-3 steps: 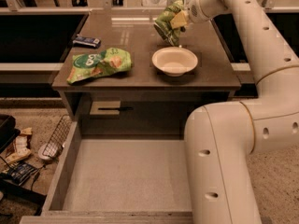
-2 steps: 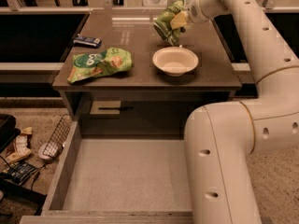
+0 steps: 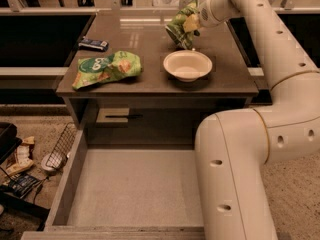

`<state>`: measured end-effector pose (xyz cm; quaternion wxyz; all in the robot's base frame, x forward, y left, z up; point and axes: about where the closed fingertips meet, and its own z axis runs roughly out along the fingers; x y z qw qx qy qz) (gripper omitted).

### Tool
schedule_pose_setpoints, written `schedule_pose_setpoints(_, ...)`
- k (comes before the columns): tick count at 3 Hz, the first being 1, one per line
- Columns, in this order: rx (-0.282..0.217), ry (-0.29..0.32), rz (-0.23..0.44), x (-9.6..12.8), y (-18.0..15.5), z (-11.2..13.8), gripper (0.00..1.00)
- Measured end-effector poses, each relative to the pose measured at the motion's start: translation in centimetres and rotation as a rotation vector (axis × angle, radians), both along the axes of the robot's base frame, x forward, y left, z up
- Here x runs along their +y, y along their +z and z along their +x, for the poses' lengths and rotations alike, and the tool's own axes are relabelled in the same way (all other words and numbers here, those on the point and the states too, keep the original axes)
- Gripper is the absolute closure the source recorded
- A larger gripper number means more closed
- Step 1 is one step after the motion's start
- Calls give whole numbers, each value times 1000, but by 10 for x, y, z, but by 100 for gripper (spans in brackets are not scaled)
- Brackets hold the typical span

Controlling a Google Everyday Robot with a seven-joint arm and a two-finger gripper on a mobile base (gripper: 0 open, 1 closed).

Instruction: Pick green jalapeno chip bag from top drawer and place on counter

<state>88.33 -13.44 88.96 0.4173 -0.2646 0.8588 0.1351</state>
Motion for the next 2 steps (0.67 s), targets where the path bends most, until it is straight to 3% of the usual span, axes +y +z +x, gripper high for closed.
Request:
schedule_pose_setpoints(1,4,2,0,2,-3,1,4)
schedule_pose_setpoints(2,7,4,0,3,-5,1,0)
